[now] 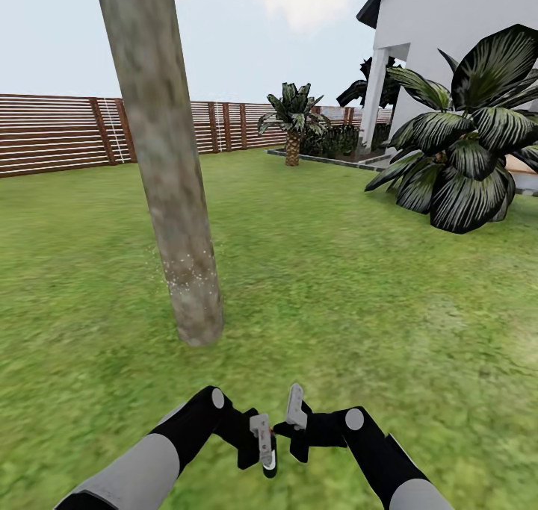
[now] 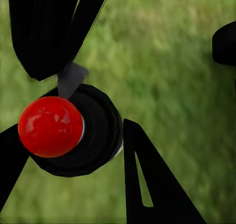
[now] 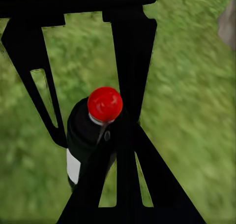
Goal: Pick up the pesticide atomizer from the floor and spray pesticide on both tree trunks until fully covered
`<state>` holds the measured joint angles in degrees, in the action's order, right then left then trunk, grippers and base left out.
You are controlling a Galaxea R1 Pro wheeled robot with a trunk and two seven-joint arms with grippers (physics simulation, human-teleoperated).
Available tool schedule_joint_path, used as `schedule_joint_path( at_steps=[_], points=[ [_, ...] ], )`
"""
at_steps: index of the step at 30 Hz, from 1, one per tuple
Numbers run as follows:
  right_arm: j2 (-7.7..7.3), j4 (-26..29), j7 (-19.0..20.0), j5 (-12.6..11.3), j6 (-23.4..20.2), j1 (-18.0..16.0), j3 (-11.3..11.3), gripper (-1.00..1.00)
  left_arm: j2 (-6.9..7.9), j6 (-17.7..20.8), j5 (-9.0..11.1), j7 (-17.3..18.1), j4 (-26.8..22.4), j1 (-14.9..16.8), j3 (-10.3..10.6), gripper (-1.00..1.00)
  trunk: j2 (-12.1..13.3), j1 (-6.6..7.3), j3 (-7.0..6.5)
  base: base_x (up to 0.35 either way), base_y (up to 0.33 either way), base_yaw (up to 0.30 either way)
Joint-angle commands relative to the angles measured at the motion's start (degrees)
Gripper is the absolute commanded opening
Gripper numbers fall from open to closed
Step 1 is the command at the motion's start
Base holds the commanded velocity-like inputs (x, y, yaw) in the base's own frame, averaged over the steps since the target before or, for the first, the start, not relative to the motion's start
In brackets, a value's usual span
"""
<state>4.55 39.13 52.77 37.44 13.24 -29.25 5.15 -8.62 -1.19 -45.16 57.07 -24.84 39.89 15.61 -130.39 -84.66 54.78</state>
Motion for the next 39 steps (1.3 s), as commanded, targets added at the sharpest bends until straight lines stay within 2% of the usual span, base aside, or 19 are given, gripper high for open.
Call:
schedule_joint_path(
  at_steps=[1, 3, 9, 12, 13, 17, 18, 19, 21, 22, 24, 25, 26, 28, 29, 31, 33, 35, 39],
  points=[
    [0.02, 0.1, 0.1, 0.5, 0.3, 0.0, -0.1, -1.0, 0.16, -0.1, -0.4, 0.2, -0.1, 0.0, 0.1, -1.0, 0.0, 0.01, 0.05, 0.0, 0.0, 0.0],
    [0.02, 0.1, 0.1, 0.5, 0.3, 0.0, -0.1, -1.0, 1.16, 0.0, -0.7, 0.2, 0.0, 0.0, 0.1, -1.0, 0.0, 0.01, 0.05, 0.0, 0.0, 0.0],
    [-0.02, 0.1, 0.1, 0.5, 0.4, 0.0, -0.1, -1.0, 7.61, 0.2, -0.8, 0.3, -0.1, 0.0, 0.2, -1.0, 0.0, 0.01, 0.05, 0.0, 0.0, 0.0],
    [-0.06, 0.0, 0.1, 0.7, 0.4, 0.0, -0.1, -1.0, 10.12, 0.2, -0.8, 0.4, -0.1, 0.0, 0.2, -1.0, 0.0, 0.01, 0.05, 0.0, 0.0, 0.0],
    [-0.08, 0.0, 0.1, 0.7, 0.3, 0.0, -0.1, 1.0, 11.32, 0.2, -0.8, 0.4, -0.1, 0.0, 0.2, -1.0, 0.0, 0.01, 0.05, 0.0, 0.0, 0.0],
    [-0.41, -0.4, -0.2, 0.9, 0.4, 0.0, -0.3, 1.0, 17.55, 0.6, -0.4, -0.1, -0.2, 0.0, -1.3, -1.0, 0.0, 0.01, 0.05, 0.0, 0.0, 0.0],
    [-0.44, -0.4, -0.6, 0.9, 0.4, 0.0, -0.4, 1.0, 18.21, 0.6, -0.1, -0.6, -0.2, 0.0, -2.5, -1.0, 0.0, 0.01, 0.05, 0.0, 0.0, 0.0],
    [-0.57, -0.5, -2.7, 1.0, 0.4, 0.0, -0.5, 1.0, 18.81, 0.6, 0.6, -2.3, -0.1, 0.0, -6.0, -1.0, 0.0, 0.01, 0.05, 0.0, 0.0, 0.0],
    [-1.29, -1.3, -8.9, 1.0, 0.4, 0.1, -0.4, 1.0, 19.02, 0.7, 1.7, -7.1, 0.1, -0.1, -12.8, -1.0, 0.0, 0.01, 0.05, 0.0, 0.0, 0.0],
    [-2.37, -3.6, -15.5, 0.9, 0.3, 0.1, -0.5, 1.0, 18.9, 0.6, 2.5, -12.0, 1.2, -0.5, -18.0, -1.0, 0.0, 0.01, 0.05, 0.0, 0.0, 0.0],
    [-3.58, -12.0, -31.1, 0.5, 0.4, 0.3, -0.8, 1.0, 18.71, 0.0, 5.5, -20.9, 6.2, -1.2, -27.7, -1.0, 0.0, 0.01, 0.05, 0.0, 0.0, 0.0],
    [-3.75, -15.8, -37.5, 0.4, 0.5, 0.3, -1.4, 1.0, 18.7, -0.4, 7.2, -23.4, 7.9, -1.7, -30.7, -1.0, 0.0, 0.01, 0.05, 0.0, 0.0, 0.0],
    [-3.84, -21.7, -47.6, -0.2, 0.9, 0.3, -2.9, 1.0, 18.71, -2.5, 10.1, -26.9, 9.8, -2.7, -35.0, -1.0, 0.0, 0.01, 0.05, 0.0, 0.0, 0.0],
    [-3.7, -30.5, -62.7, -1.4, 3.7, 0.3, -5.4, 1.0, 18.72, -8.6, 14.8, -32.9, 11.2, -5.7, -40.6, -1.0, 0.0, 0.01, 0.05, 0.0, 0.0, 0.0],
    [-3.66, -33.0, -67.2, -1.7, 6.1, 0.3, -6.0, 1.0, 18.72, -11.2, 16.5, -35.7, 11.5, -7.1, -42.1, -1.0, 0.0, 0.01, 0.05, 0.0, 0.0, 0.0],
    [-3.89, -36.2, -75.0, -3.5, 14.6, 0.5, -7.3, 1.0, 18.66, -16.8, 20.6, -45.1, 12.1, -10.6, -44.6, -1.0, 0.0, 0.01, 0.05, 0.0, 0.0, 0.0],
    [-4.08, -37.2, -77.3, -10.1, 19.8, 2.8, -8.8, 1.0, 17.08, -19.4, 24.8, -54.0, 14.1, -13.9, -45.3, -1.0, 0.0, 0.01, 0.05, 0.0, 0.0, 0.0],
    [-3.92, -37.3, -77.6, -11.9, 20.4, 3.3, -9.1, 1.0, 16.48, -19.8, 25.6, -55.2, 15.0, -15.3, -45.4, -1.0, 0.0, 0.01, 0.05, 0.0, 0.0, 0.0],
    [-3.9, -37.3, -77.8, -12.9, 20.6, 3.5, -9.8, 1.0, 16.69, -21.7, 25.7, -55.1, 15.3, -17.7, -45.2, -1.0, 0.0, 0.01, 0.05, 0.0, 0.0, 0.0]
  ],
)
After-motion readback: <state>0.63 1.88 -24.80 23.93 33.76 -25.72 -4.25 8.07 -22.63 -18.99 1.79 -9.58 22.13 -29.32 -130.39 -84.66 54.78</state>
